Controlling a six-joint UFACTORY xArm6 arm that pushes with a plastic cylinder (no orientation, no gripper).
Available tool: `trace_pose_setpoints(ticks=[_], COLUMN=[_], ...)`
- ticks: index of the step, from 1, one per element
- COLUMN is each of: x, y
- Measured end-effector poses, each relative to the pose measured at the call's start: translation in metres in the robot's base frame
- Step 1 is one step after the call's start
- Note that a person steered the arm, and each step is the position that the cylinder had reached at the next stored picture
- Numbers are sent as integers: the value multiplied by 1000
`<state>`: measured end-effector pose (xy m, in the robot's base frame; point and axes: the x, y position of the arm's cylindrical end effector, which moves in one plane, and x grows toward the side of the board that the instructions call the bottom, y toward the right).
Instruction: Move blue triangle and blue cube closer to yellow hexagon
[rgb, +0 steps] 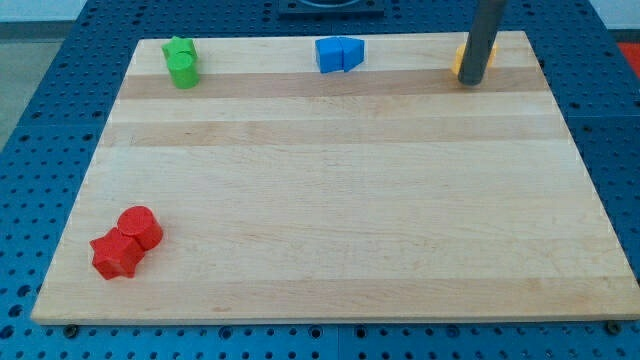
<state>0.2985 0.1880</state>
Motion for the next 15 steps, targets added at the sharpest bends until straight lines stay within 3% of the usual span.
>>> trace_pose_setpoints(ticks=[3, 7, 9, 12, 15], x=[26, 21, -11, -59, -63], y=[-148, -193, -247, -254, -207])
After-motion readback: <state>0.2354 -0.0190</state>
